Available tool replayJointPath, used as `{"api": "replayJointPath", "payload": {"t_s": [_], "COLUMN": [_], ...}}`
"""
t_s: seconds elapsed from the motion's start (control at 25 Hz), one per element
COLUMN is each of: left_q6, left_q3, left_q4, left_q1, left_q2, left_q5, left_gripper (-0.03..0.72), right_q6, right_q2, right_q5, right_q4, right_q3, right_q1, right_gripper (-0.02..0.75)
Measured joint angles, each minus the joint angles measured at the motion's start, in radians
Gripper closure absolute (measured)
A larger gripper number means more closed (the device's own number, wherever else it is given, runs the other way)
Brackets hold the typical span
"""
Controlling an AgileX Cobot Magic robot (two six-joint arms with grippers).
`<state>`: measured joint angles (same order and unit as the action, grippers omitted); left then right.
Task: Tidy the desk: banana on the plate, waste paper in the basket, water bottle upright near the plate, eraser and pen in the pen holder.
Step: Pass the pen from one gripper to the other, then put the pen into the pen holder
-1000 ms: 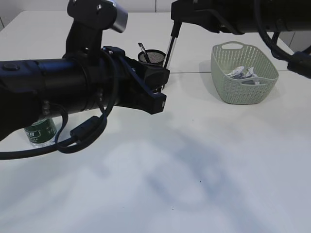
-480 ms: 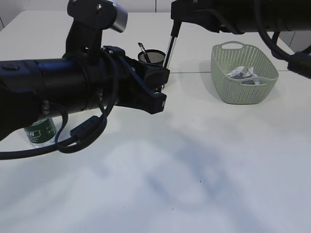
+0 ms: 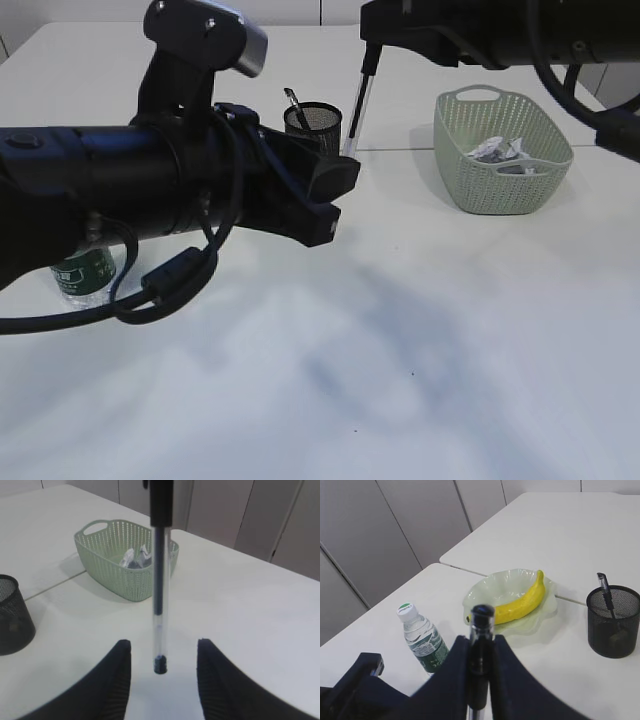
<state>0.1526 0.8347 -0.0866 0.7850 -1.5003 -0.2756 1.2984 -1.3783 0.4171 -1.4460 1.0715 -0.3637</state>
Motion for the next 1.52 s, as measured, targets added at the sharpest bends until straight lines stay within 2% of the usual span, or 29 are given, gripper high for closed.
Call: {"api": "replayJointPath", "payload": {"t_s": [0.36,0.84,1.28,1.52], "left_q6": [0.000,0.000,0.000,0.000], "left_q3": [0.000,0.000,0.000,0.000], "left_q4": [-0.024,-0.052,-0.066,-0.082], "left_q1": [0.000,0.000,0.000,-0.014], "left_q2": [0.024,0.079,0.089,0.089], "left_q5": [0.155,0.337,0.366,0.394], "left_gripper": [0.286,0.280,0.280,0.280], "right_q6": [0.074,0.258,0.422,0.479], "right_q2": [0.000,-0.014,-0.112,-0.176], "right_q5": [-0.017,-0.101,-0.179,-0.194], "right_q4": [0.000,0.000,-0.016,-0.021], "right_q3": [0.000,0.000,0.002,0.067], "right_q1": [0.000,0.000,0.000,0.000], "right_gripper": [0.681,0.681,0.681,0.682]}}
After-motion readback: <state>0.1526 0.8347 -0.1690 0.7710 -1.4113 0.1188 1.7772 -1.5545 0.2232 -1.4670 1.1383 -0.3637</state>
